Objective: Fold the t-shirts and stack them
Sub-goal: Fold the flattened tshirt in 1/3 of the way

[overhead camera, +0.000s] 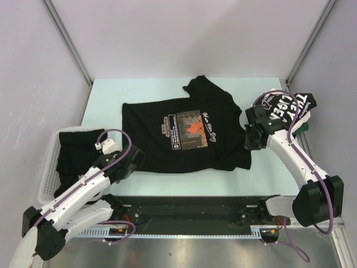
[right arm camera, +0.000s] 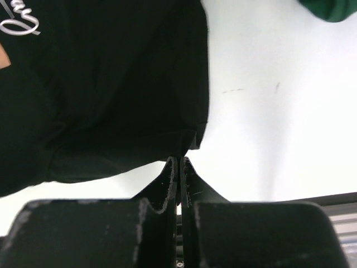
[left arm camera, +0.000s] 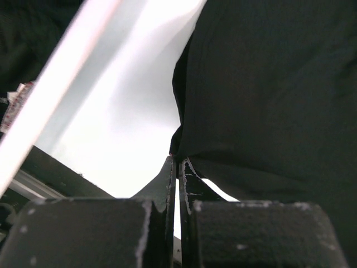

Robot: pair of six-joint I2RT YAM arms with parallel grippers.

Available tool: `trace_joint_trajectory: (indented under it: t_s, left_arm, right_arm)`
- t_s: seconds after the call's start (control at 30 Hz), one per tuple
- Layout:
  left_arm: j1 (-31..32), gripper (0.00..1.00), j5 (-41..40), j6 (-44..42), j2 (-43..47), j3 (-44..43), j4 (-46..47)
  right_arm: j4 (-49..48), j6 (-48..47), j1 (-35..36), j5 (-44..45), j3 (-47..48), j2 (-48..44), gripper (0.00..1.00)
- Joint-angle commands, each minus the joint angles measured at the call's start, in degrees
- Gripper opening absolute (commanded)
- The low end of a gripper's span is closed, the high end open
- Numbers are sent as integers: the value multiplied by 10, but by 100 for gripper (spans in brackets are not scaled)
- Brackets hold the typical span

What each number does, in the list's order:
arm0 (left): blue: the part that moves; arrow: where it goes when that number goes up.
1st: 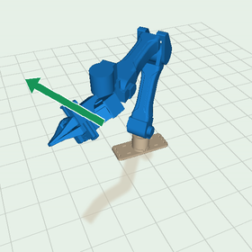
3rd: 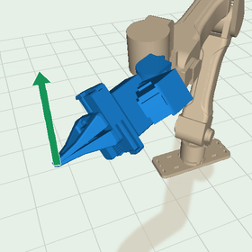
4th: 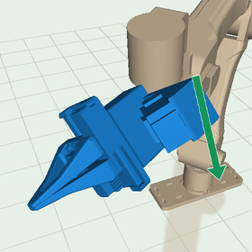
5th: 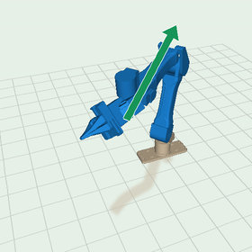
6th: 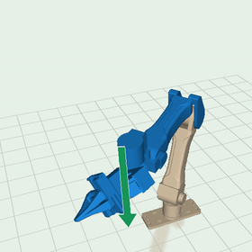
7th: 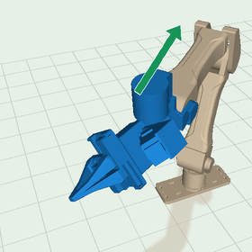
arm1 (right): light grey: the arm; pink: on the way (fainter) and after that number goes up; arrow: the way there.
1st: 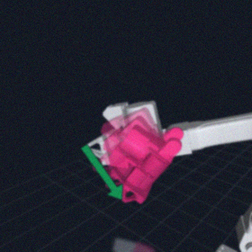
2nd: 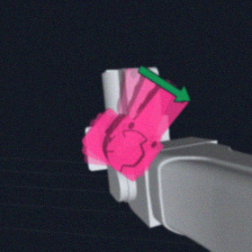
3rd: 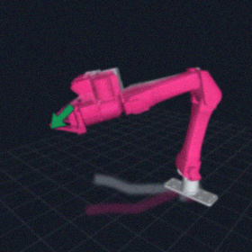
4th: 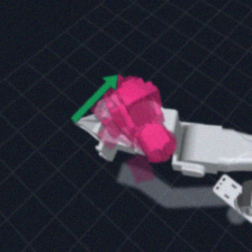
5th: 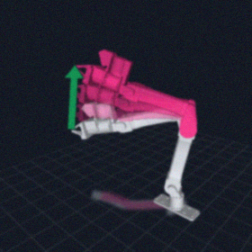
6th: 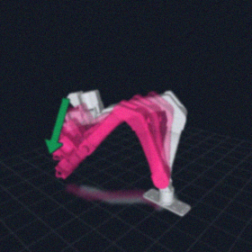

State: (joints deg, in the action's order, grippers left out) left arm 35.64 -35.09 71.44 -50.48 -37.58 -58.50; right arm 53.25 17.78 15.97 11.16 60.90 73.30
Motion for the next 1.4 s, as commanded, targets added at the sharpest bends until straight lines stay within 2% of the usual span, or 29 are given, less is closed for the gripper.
trace_joint_trajectory:
  t_s: [0.0, 0.5, 0.7, 0.8, 1.03, 1.2, 1.37]
  left_arm:
    - [3, 0, -45, -15, 7, -39, -15]
    - [-10, 0, -119, -87, -40, -108, 0]
    - [-45, 0, -110, -157, -59, -120, 59]
    - [-85, 0, -89, -204, -81, -132, 99]
    - [-129, 0, -80, -306, -162, -175, 165]
    - [-138, 0, -76, -329, -211, -204, 175]
    - [-141, 0, -62, -339, -224, -202, 201]
  right_arm:
    - [-23, -17, -14, 38, 32, 4, 0]
    - [-66, -26, -50, 64, 93, 73, 0]
    - [-86, -24, -59, 61, 115, 101, 0]
    - [-91, -26, -61, 62, 133, 124, 0]
    - [-111, -40, -66, 71, 182, 183, 0]
    - [-116, -52, -68, 78, 227, 229, 0]
    - [-105, -67, -71, 91, 290, 276, 0]
